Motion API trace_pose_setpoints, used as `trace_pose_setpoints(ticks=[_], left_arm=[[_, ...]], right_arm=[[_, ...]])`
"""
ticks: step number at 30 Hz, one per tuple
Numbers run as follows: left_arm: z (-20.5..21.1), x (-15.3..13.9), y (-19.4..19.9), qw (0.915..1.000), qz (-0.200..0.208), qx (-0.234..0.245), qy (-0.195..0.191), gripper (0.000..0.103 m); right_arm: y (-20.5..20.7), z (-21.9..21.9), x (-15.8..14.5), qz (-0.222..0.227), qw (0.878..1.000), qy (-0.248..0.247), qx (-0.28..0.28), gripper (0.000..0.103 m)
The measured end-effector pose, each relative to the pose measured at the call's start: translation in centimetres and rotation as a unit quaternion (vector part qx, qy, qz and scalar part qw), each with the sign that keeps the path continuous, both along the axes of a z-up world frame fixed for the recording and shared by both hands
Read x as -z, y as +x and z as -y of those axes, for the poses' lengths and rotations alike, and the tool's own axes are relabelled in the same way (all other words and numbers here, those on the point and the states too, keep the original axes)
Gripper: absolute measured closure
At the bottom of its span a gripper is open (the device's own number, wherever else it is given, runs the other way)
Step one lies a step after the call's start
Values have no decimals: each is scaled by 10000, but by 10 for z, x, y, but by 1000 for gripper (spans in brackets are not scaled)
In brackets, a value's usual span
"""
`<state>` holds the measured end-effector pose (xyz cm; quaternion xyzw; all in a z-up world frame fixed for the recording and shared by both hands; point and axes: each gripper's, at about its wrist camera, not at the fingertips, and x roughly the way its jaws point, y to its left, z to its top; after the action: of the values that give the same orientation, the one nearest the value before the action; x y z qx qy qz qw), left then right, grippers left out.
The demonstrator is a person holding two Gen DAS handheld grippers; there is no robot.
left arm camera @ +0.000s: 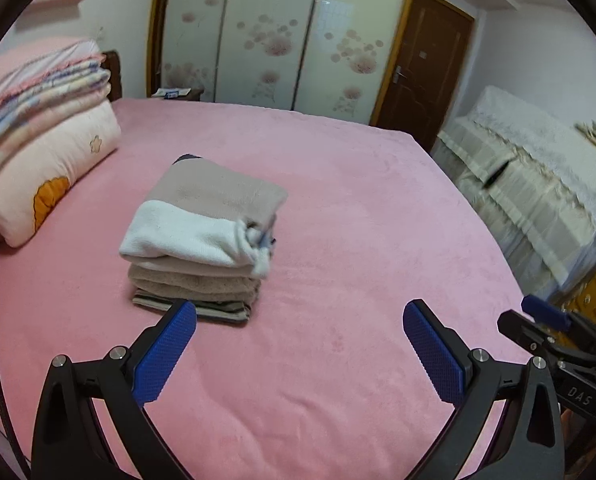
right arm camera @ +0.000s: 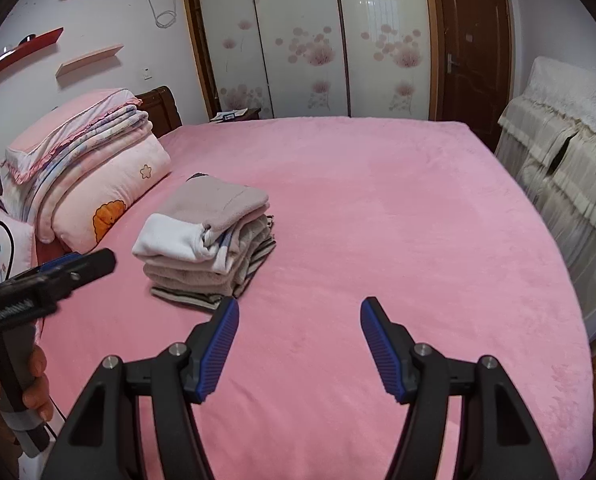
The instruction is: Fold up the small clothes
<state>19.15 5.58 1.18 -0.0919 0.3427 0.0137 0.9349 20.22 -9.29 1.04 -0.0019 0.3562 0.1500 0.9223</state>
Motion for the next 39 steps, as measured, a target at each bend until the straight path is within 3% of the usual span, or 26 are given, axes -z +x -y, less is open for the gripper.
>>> trace_pose_setpoints(ticks=[6,10,19,25,32,39], left_arm=[[56,0,-54,9992,231,76,332,0],[77,5,-83,9993,217,39,304,0],[92,16,-125,9994,-133,-300,100,0],[108,13,-154,9978,-150,-458,447,0],[125,19,-181,9979,-157,-367,511,0],[135,32,-187,9978,-308,-309,497,0]], right_arm=[[-41,26,5,-44,9999,-28,132,39],[-62,46,14,-172,9996,20,236,39],[-108,78,22,-237,9981,34,572,39],[-140,86,18,-131,9974,153,693,39],[-176,90,23,-45,9965,215,811,35],[-185,96,31,-82,9951,200,962,35]])
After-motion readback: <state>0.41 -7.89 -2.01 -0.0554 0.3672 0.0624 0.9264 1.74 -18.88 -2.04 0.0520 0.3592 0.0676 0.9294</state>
